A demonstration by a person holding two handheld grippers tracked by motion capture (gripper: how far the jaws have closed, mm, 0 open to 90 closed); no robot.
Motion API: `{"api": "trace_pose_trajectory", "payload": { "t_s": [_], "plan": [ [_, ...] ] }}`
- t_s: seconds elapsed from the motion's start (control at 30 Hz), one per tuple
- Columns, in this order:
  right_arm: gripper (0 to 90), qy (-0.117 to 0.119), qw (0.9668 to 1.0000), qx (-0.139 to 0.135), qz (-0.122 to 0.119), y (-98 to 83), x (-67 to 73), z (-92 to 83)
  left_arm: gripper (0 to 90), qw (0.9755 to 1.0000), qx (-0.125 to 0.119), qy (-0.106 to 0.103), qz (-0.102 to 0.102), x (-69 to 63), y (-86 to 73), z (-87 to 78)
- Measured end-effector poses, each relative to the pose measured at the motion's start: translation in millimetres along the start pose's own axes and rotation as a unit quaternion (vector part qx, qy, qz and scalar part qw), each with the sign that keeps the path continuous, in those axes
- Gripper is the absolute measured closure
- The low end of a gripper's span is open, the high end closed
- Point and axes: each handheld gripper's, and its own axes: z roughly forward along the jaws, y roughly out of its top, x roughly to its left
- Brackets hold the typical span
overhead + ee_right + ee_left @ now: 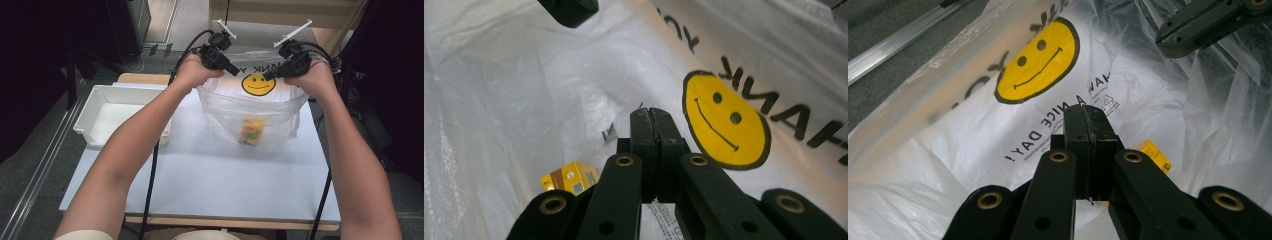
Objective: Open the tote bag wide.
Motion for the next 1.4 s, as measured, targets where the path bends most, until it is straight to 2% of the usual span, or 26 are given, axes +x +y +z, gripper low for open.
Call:
{"api": "trace_pose_trajectory", "payload": {
  "t_s": [0.23, 0.4, 0.8, 1.23, 1.4],
  "plan": [
    [90.0, 0.003, 0.9996, 0.018, 0.019, -23.8, -3.6, 6.7, 90.0, 0.9999, 0.009, -0.012, 0.006, -8.2, -10.5, 12.3],
    [90.0, -0.003, 0.9994, 0.019, 0.028, -37.6, -4.5, 5.5, 90.0, 0.9998, 0.014, -0.013, 0.008, -11.0, -13.9, 17.9],
    [90.0, -0.009, 0.999, 0.025, 0.034, -66.3, 1.7, 3.4, 90.0, 0.9996, 0.01, -0.024, 0.008, -16.3, -27.7, 24.3],
    [90.0, -0.011, 0.998, 0.035, 0.052, -84.0, 9.1, 6.8, 90.0, 0.9994, 0.008, -0.033, 0.012, -21.3, -44.4, 32.5],
    [90.0, -0.009, 0.998, 0.031, 0.054, -91.1, 11.9, 10.2, 90.0, 0.9993, 0.007, -0.038, 0.005, -22.3, -53.3, 38.4]
  ]
}}
